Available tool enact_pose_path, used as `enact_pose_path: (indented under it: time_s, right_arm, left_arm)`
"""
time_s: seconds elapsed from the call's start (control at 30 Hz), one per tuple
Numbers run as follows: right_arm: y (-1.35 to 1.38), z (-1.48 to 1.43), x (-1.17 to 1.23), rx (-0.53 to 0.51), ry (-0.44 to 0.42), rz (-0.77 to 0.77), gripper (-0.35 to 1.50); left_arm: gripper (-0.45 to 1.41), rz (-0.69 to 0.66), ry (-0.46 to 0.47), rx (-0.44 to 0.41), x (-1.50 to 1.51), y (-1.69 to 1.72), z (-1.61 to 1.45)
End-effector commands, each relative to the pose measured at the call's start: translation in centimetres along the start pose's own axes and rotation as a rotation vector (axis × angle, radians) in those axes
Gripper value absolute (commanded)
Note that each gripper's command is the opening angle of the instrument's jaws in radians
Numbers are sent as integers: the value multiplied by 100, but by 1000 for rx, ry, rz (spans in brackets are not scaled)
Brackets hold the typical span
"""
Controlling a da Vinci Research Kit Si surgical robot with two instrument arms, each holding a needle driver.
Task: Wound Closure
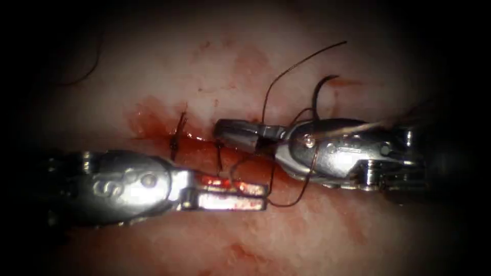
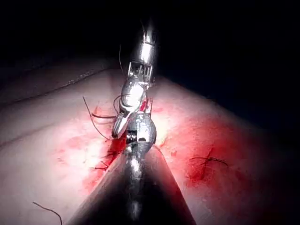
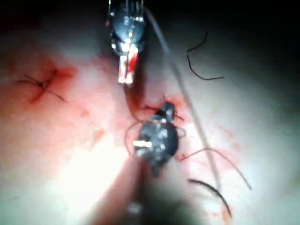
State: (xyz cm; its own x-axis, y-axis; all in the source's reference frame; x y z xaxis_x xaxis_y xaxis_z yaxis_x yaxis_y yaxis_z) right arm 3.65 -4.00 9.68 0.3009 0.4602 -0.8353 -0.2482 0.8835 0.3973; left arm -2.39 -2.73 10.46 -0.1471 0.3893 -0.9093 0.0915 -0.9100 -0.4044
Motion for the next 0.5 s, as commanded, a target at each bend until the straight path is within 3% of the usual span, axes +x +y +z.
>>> enact_pose_path:
  time_s: [0.03, 0.5]
  right_arm:
    - [-8, 11, -2, 32, -4, -5, -35]
    - [-32, 18, 0, 180, -15, -48, -35]
  left_arm:
    - [-45, 3, 2, -2, -2, -5, 5]
    - [-45, 2, 9, -6, 4, -44, -4]
